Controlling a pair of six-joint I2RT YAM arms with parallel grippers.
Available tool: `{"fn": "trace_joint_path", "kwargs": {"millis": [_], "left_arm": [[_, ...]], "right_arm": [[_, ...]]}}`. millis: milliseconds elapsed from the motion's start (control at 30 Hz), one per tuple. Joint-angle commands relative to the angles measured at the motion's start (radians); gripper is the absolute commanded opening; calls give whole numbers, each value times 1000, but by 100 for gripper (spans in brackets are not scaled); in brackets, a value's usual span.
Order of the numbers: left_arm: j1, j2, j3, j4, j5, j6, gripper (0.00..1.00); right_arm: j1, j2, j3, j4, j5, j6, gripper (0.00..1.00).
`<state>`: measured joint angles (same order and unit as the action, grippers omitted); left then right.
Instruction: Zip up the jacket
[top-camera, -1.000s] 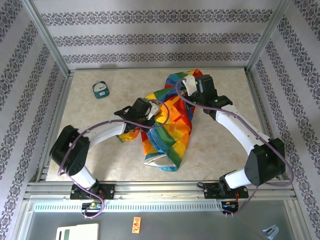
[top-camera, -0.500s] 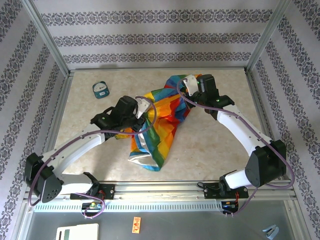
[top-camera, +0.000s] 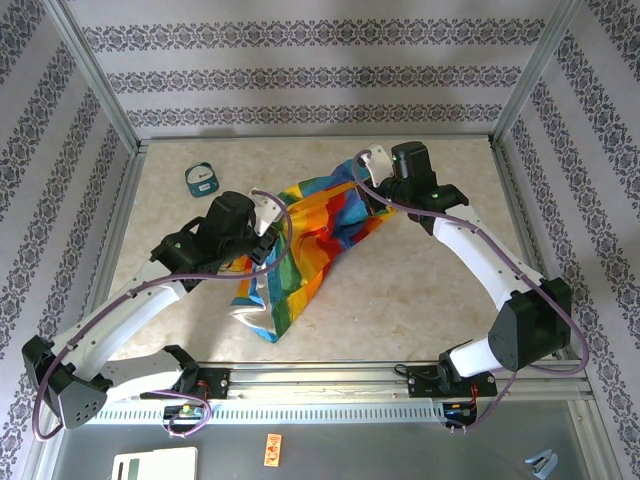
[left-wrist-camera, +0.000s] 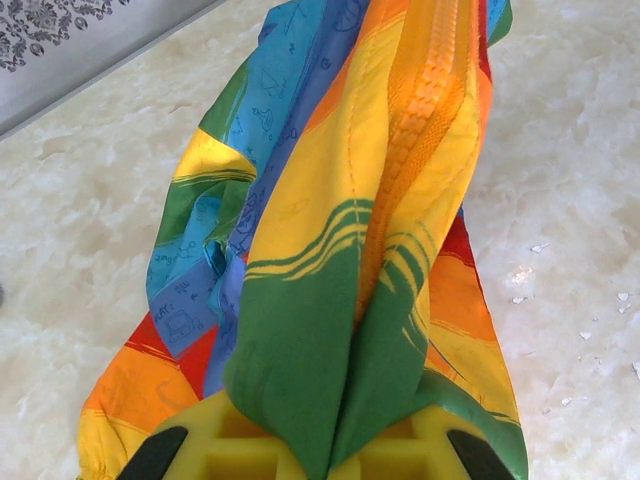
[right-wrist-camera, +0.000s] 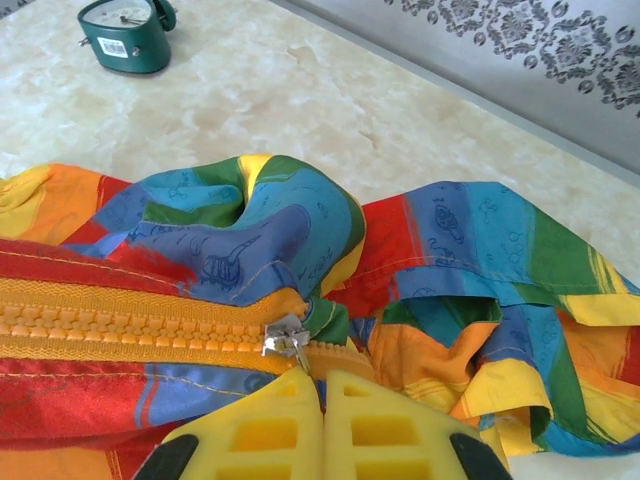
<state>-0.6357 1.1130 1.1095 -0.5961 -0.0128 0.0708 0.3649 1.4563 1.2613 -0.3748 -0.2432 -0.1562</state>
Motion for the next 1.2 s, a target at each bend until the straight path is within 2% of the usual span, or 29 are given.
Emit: {"fn": "trace_joint_path", "kwargs": {"millis": [0,567,767,967,1067,1167], "left_arm": [[1,-82,38,-145,-77,19,0],[1,-118,38,-216,-105,25,0],[4,-105,-2,-209,-37,38,0],[4,11,-73,-286,3,-156,0],[1,37,-126,-303,30,-279,0],[2,45,-184,-277,103,-400,0]], "right_arm": [[-57,31,27,-7,196,3,0],[-137,74,69,-49,157,-7,0],[-131,63,41,-29,69,47,0],[-38,46,-50,-10,9,153,0],[0,44,-112,37,-40,236,5],[40,54,-164,90,-95,317,10]]}}
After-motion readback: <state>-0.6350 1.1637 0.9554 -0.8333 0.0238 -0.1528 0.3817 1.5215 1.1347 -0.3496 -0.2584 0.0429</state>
